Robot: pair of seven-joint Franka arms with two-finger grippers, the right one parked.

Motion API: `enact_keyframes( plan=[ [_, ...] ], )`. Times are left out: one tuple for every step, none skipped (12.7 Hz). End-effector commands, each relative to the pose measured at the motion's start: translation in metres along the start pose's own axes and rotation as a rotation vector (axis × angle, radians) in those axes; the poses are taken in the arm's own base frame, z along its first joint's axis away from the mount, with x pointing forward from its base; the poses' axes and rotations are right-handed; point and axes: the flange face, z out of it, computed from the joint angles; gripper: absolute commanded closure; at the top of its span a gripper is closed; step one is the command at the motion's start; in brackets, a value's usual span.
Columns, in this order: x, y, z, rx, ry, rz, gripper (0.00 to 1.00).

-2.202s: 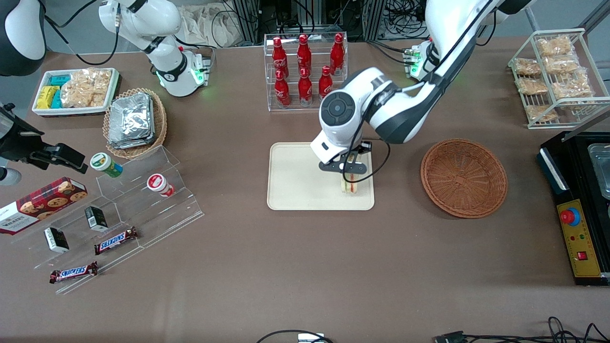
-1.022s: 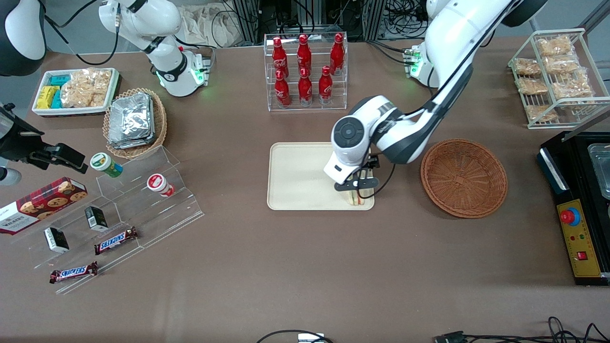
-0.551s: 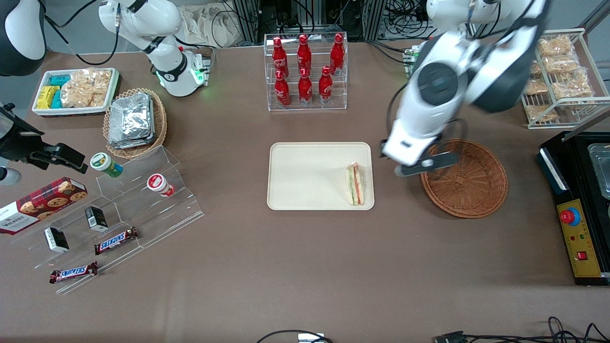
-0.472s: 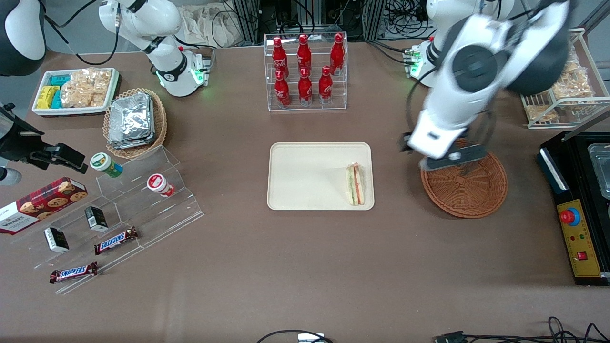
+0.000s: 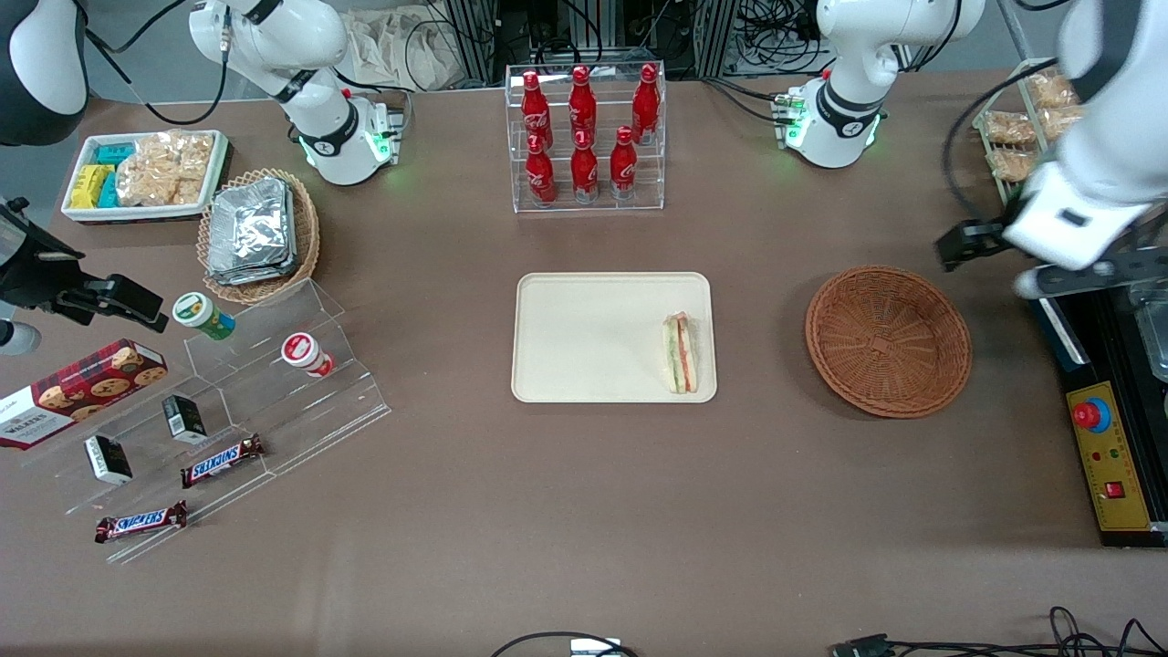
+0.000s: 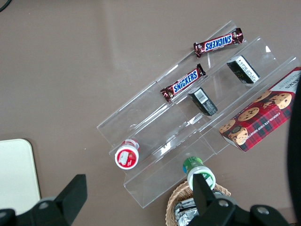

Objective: Place sandwich from basket to tray

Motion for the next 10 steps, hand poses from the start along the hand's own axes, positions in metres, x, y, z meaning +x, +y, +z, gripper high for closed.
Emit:
enact_keyframes(
  plan=[
    [-0.026, -0.024, 0.006, -0.051, 0.008, 0.007, 0.0],
    [-0.036, -0.027, 0.007, -0.059, 0.03, 0.006, 0.0],
    [-0.035, -0.038, 0.008, -0.068, 0.03, -0.012, 0.0],
    [-0.032, -0.044, 0.004, -0.074, 0.034, -0.023, 0.0],
    [-0.027, -0.052, 0.003, -0.089, 0.03, -0.038, 0.0],
    [-0.026, -0.052, 0.0, -0.095, 0.034, -0.037, 0.0],
    [-0.026, -0.052, -0.004, -0.095, 0.04, -0.036, 0.0],
    [-0.028, -0.05, -0.008, -0.096, 0.037, -0.034, 0.0],
    [-0.028, -0.05, -0.011, -0.099, 0.041, -0.035, 0.0],
    [-0.028, -0.051, -0.012, -0.096, 0.043, -0.031, 0.0]
  ],
)
